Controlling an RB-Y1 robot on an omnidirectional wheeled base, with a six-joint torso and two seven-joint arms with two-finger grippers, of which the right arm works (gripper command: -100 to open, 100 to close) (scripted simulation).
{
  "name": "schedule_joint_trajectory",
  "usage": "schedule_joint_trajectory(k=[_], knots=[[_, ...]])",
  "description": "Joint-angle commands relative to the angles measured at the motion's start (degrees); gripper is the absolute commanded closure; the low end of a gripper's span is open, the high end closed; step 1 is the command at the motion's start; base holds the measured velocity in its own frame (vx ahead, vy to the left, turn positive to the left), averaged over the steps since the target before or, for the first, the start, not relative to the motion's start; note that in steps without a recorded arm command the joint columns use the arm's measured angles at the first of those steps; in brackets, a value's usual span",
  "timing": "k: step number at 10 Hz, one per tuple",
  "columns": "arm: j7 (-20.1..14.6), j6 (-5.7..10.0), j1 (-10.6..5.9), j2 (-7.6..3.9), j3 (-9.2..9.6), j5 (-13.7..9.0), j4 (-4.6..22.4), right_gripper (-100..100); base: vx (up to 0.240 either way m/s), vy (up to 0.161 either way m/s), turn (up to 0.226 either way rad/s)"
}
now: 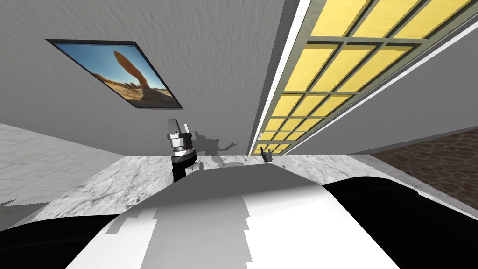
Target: Pull the door open
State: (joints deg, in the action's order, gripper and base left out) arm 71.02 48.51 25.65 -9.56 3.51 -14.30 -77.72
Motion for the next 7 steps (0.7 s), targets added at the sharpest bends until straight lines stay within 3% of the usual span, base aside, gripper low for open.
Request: schedule_joint_trajectory(k=[1, 7], knots=[[2.32, 0.36, -0.03, -0.01, 0.15, -0.24, 1.63, -100, 0.067, -0.071, 0.095], [9.18, 1.51, -0.46, -0.49, 0.37, -1.19, 7.50, -100, 0.064, -0.067, 0.095]])
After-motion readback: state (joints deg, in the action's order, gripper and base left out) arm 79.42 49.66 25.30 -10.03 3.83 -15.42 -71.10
